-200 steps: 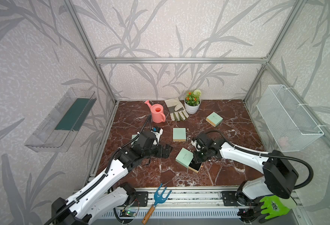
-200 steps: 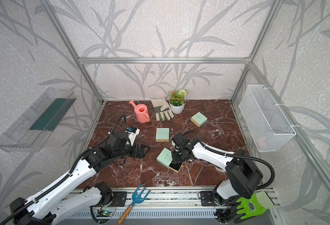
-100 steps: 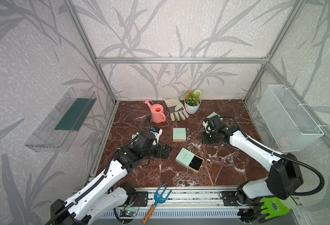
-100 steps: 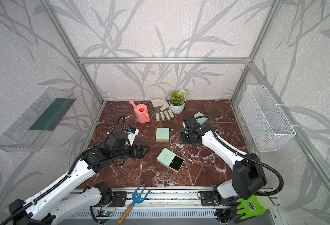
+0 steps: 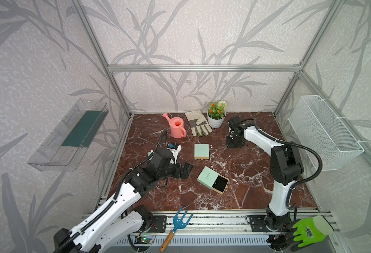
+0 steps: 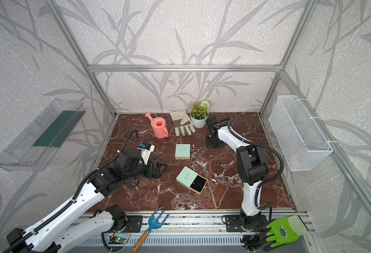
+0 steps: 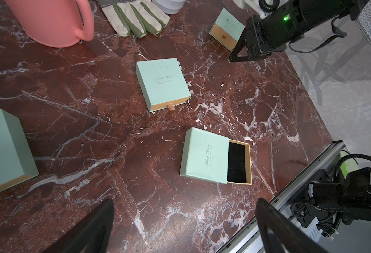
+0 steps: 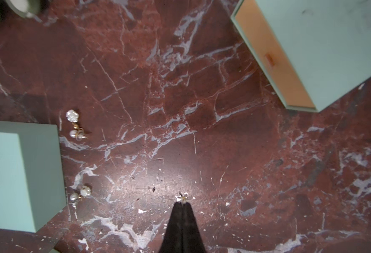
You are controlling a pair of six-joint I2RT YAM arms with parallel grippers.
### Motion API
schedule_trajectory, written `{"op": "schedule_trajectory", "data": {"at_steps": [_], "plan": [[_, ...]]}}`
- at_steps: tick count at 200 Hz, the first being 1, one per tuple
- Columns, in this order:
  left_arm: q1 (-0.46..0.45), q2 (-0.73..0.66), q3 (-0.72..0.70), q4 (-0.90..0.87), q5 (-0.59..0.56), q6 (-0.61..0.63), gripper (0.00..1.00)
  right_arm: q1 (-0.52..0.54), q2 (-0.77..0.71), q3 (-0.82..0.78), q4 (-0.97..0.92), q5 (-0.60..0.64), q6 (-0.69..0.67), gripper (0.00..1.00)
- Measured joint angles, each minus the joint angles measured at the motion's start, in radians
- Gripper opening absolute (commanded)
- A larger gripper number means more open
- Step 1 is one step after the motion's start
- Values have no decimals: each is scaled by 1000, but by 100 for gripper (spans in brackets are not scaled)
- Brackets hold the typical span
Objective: Take out the earrings from the drawer-style jewelry box
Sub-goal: Place the earring at the center of the board.
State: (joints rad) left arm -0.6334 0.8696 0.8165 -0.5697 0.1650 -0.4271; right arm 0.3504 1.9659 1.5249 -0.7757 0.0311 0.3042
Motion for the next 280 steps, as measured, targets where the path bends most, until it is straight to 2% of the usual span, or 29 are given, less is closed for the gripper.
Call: {"op": "schedule_trajectory", "data": {"at_steps": [96,176,280], "plan": [[0,0,0,0,-4,0,99,-20,115,64,-45,14,-20,0],[2,0,0,0,-6,0,99,-38,146,85,-60,11,-29,14],[6,1,0,0,-3,0,99,-39,148,103,-67,-10,-29,17]]}}
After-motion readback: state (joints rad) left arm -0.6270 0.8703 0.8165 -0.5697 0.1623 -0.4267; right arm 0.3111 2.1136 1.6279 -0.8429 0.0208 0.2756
